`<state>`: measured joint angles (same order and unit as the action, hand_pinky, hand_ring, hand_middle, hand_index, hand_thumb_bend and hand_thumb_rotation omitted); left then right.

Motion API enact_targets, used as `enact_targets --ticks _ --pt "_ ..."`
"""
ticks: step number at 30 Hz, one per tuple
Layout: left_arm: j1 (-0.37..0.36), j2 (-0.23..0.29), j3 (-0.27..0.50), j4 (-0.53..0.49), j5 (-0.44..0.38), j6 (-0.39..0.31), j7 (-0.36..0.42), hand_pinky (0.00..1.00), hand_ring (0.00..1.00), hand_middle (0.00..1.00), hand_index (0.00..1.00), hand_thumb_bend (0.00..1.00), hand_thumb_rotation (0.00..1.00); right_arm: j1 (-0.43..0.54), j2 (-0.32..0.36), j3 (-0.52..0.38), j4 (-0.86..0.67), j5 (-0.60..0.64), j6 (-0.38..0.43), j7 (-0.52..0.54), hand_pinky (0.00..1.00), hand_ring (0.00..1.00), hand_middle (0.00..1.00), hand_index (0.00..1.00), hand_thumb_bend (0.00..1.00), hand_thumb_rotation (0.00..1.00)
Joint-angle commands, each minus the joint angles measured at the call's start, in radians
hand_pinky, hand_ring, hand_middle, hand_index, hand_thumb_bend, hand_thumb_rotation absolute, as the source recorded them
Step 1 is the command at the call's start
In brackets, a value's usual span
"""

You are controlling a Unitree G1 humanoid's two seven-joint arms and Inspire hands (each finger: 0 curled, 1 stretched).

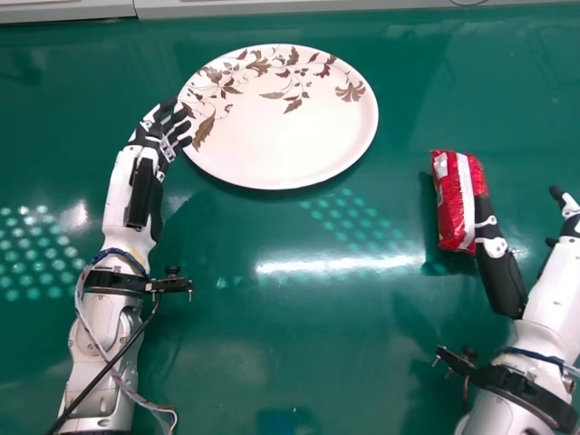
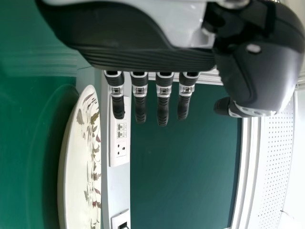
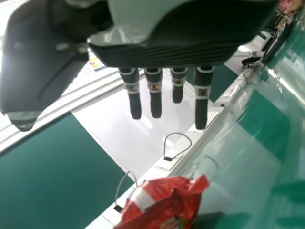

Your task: Pick up biscuit and place it in the plate

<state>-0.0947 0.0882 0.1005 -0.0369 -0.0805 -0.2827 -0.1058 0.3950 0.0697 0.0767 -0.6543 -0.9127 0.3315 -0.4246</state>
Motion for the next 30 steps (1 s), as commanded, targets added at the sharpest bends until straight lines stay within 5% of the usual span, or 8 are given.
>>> enact_targets --ticks 1,15,30 --pt "0.01 0.008 0.002 0.001 -0.001 0.005 -0.003 0.87 0.9 0.89 0.93 0.32 0.12 0.014 0.056 0.027 -0.022 -0.025 0.03 0.011 0.74 0.91 0.95 0.93 1.0 0.47" --pt "-0.002 0.005 0.002 0.034 -0.016 -0.015 -0.02 0.88 0.91 0.9 0.93 0.33 0.15 -0.008 0.022 0.099 -0.06 -0.195 0.163 0.198 0.79 0.95 1.0 0.95 1.0 0.57" --pt "0.0 0.004 0.004 0.047 -0.031 -0.025 -0.043 0.88 0.92 0.92 0.95 0.32 0.09 -0.045 0.007 0.105 -0.033 -0.206 0.176 0.253 0.81 0.96 0.99 0.95 1.0 0.58"
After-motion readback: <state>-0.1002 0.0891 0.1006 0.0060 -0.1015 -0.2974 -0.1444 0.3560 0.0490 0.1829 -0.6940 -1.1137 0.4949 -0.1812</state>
